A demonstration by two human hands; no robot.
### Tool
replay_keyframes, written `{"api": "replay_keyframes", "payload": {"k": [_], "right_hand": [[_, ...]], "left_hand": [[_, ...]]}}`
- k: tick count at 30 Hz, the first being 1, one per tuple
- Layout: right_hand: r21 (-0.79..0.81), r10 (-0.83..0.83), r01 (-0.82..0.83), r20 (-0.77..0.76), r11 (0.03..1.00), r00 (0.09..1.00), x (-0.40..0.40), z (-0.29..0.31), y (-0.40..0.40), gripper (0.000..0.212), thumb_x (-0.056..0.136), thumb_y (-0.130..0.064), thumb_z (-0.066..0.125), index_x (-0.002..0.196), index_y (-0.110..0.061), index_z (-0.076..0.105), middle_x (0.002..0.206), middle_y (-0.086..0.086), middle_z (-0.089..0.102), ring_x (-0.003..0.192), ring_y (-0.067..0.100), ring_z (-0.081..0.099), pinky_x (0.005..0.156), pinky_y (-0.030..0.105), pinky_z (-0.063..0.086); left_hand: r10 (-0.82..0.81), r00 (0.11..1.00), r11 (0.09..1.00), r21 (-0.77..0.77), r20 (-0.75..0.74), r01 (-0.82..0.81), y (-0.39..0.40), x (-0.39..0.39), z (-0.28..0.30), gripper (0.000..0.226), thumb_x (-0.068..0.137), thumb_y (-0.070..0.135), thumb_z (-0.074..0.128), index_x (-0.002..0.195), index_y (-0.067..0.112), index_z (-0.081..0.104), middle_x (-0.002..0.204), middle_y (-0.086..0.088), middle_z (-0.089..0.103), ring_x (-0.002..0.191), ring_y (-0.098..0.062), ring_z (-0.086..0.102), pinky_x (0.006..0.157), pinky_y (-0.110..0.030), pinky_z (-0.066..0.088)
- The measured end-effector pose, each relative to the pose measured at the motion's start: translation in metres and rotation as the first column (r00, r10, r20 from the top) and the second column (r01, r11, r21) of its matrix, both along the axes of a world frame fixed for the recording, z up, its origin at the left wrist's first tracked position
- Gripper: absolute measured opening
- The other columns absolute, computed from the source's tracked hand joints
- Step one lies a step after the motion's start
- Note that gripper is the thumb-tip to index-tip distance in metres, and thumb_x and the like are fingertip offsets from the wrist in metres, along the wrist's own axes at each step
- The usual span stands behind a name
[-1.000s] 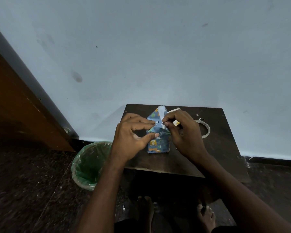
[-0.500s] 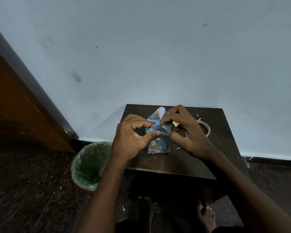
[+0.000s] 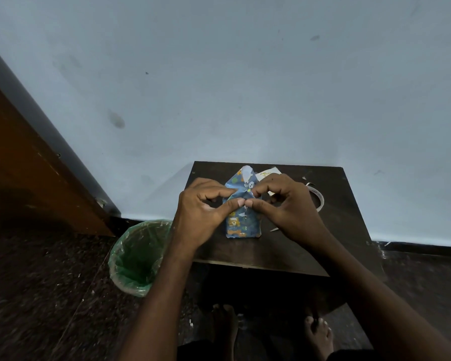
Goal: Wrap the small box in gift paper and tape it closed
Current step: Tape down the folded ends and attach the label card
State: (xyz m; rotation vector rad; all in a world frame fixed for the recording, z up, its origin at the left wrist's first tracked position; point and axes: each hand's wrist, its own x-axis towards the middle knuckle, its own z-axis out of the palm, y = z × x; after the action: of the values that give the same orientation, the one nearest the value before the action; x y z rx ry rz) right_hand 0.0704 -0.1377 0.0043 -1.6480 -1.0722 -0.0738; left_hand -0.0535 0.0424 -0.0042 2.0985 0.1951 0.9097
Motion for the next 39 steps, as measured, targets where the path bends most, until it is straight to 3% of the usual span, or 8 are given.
{"api": "replay_keyframes", "payload": {"k": [7,12,17,22,29,31,34,39], "right_hand": [[-0.034,-0.051,0.048,-0.063,0.998,0.997,-0.001,0.001,0.002,0.006,0.087,-0.016,0.084,0.09,-0.015,0.078,0.09,-0.008,0.074,0.091,0.011,0.068,0.074,0.021,0.048],[0.093,-0.009,0.048,-0.38,0.995,0.925,-0.009,0.007,0.004,0.018,0.082,-0.008,0.088,0.094,-0.011,0.075,0.079,0.003,0.076,0.077,0.014,0.072,0.067,0.019,0.052],[0.07,-0.03,0.056,-0.322,0.996,0.946,-0.012,0.005,0.006,0.016,0.082,-0.012,0.088,0.092,-0.014,0.076,0.085,-0.004,0.076,0.084,0.015,0.073,0.072,0.027,0.055],[0.074,0.0,0.023,-0.287,0.997,0.958,-0.014,0.005,0.009,0.026,0.084,-0.011,0.086,0.106,-0.015,0.072,0.097,-0.003,0.076,0.088,0.018,0.074,0.057,0.018,0.046],[0.013,-0.047,0.05,-0.189,0.999,0.981,-0.012,0.001,0.009,0.017,0.09,-0.012,0.081,0.104,-0.017,0.075,0.105,-0.01,0.075,0.098,0.016,0.072,0.07,0.028,0.055],[0.018,-0.046,0.052,-0.226,0.998,0.973,-0.01,0.004,0.009,0.013,0.091,-0.009,0.079,0.102,-0.016,0.076,0.1,-0.009,0.076,0.094,0.014,0.072,0.072,0.023,0.054],[0.028,-0.061,0.071,-0.272,0.997,0.96,-0.01,0.008,0.009,0.014,0.089,-0.005,0.08,0.099,-0.014,0.075,0.09,-0.006,0.076,0.084,0.009,0.072,0.067,0.012,0.046],[0.005,-0.203,0.207,-0.172,0.978,0.964,-0.02,0.003,0.016,0.017,0.084,-0.009,0.082,0.091,-0.021,0.074,0.091,-0.014,0.075,0.088,0.008,0.072,0.069,0.022,0.048]], "left_hand": [[0.047,0.999,0.989,-0.138,-0.016,-0.049,-0.004,0.004,-0.001,0.029,0.078,0.054,0.084,0.097,0.032,0.086,0.09,0.003,0.075,0.085,-0.019,0.068,0.072,-0.037,0.06],[-0.029,0.999,0.953,-0.303,-0.039,0.015,-0.009,0.007,0.002,0.022,0.081,0.04,0.089,0.102,0.034,0.085,0.092,0.005,0.082,0.084,-0.036,0.075,0.077,-0.057,0.063],[-0.066,0.996,0.915,-0.402,-0.063,0.035,-0.01,0.005,0.006,0.024,0.082,0.026,0.092,0.104,0.019,0.085,0.092,-0.002,0.083,0.088,-0.043,0.076,0.08,-0.062,0.063],[-0.086,0.993,0.91,-0.412,-0.078,0.046,-0.009,0.0,0.01,0.02,0.082,0.023,0.092,0.1,0.021,0.084,0.089,-0.003,0.082,0.085,-0.046,0.074,0.078,-0.059,0.064],[-0.017,0.991,0.936,-0.35,-0.135,-0.032,-0.008,0.0,0.01,0.025,0.082,0.035,0.092,0.104,0.027,0.083,0.103,0.008,0.082,0.087,-0.026,0.076,0.074,-0.057,0.063],[-0.003,0.991,0.939,-0.342,-0.136,-0.044,-0.01,0.001,0.011,0.028,0.08,0.036,0.093,0.105,0.028,0.083,0.106,0.011,0.081,0.091,-0.021,0.076,0.074,-0.054,0.063],[-0.012,0.989,0.931,-0.362,-0.149,-0.043,-0.011,0.003,0.013,0.032,0.078,0.032,0.095,0.106,0.028,0.082,0.105,0.013,0.08,0.098,-0.014,0.073,0.083,-0.044,0.064],[-0.037,0.989,0.892,-0.451,-0.143,-0.032,-0.011,0.006,0.017,0.031,0.074,0.018,0.096,0.1,0.027,0.08,0.096,0.015,0.079,0.09,0.0,0.068,0.081,-0.02,0.057]]}}
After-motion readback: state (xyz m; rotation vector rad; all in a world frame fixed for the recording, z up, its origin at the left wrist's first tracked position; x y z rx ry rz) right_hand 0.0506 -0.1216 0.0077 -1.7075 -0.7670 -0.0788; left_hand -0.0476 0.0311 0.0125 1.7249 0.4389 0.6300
